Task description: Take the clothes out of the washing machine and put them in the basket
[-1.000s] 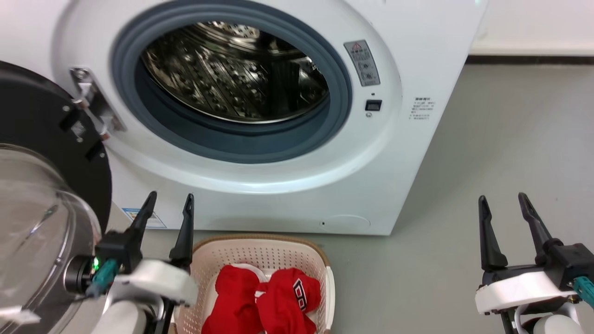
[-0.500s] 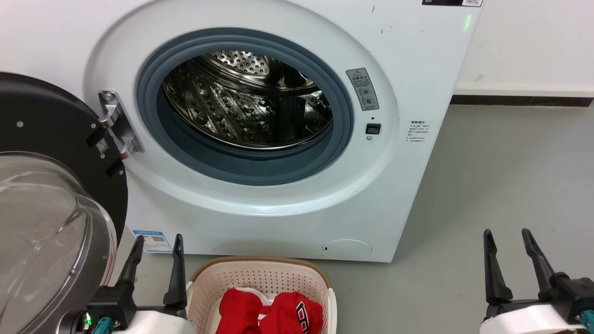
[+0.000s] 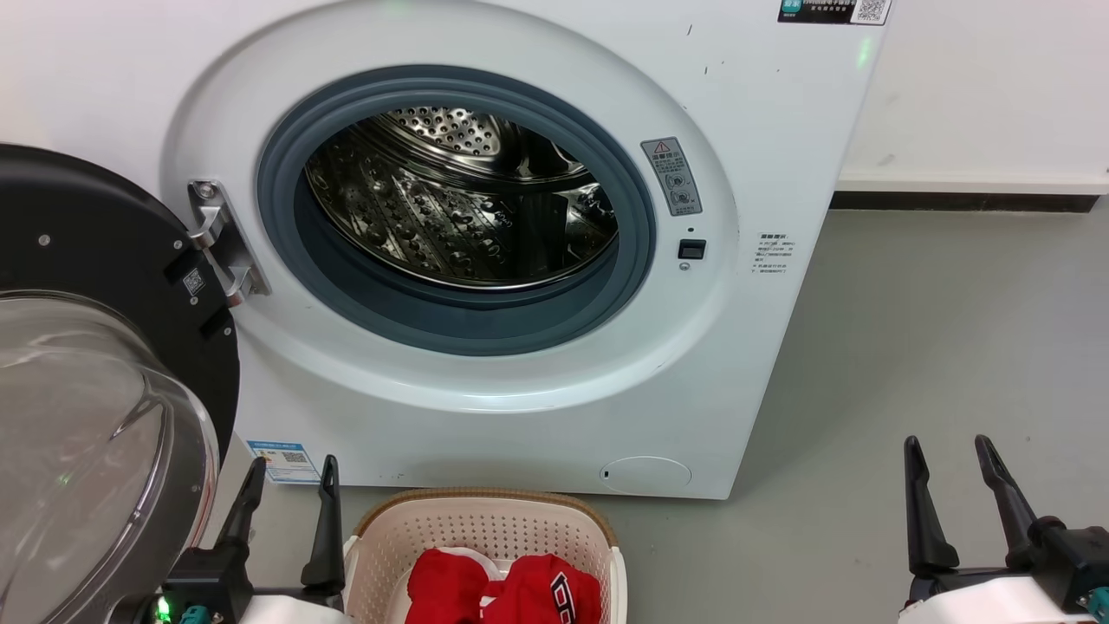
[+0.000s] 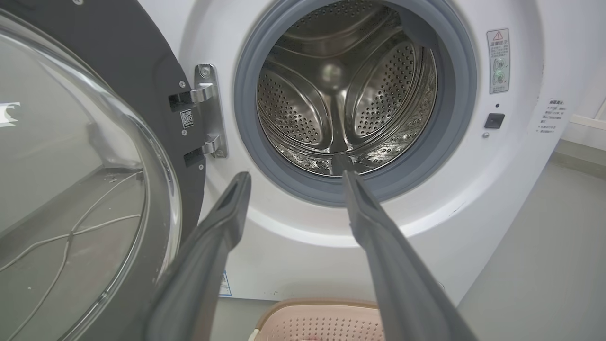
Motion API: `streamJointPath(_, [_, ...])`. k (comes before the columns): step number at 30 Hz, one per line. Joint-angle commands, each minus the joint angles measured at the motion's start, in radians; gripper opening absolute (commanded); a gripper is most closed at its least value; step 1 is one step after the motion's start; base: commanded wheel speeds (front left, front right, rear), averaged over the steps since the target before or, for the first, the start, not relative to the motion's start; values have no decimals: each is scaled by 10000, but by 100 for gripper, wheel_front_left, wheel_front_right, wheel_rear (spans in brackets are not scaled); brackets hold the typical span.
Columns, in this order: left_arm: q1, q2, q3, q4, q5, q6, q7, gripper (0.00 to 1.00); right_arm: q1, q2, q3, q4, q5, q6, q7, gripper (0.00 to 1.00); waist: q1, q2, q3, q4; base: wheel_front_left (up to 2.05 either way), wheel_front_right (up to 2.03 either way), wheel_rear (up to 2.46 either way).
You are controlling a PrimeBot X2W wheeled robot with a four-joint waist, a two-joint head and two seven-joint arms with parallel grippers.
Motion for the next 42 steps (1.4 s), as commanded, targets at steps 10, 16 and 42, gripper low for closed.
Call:
streamJointPath(10, [3,-209,257,79,63,-184,0,0,0,0,48,0,17,0,-2,0,1,-1,33,-65,0,0,0])
streamJointPath(16, [98,-242,301,620,-135,-185,125,0,54,47,68,502,184,0,86,0,1,-1,35,-69,0,0,0])
streamJointPath(42, [-569,-314,449,886,-4935,-269,1301,0,-623,27,-9,847,5054,-1,1275,0,1,-1,84,-99,0,0,0])
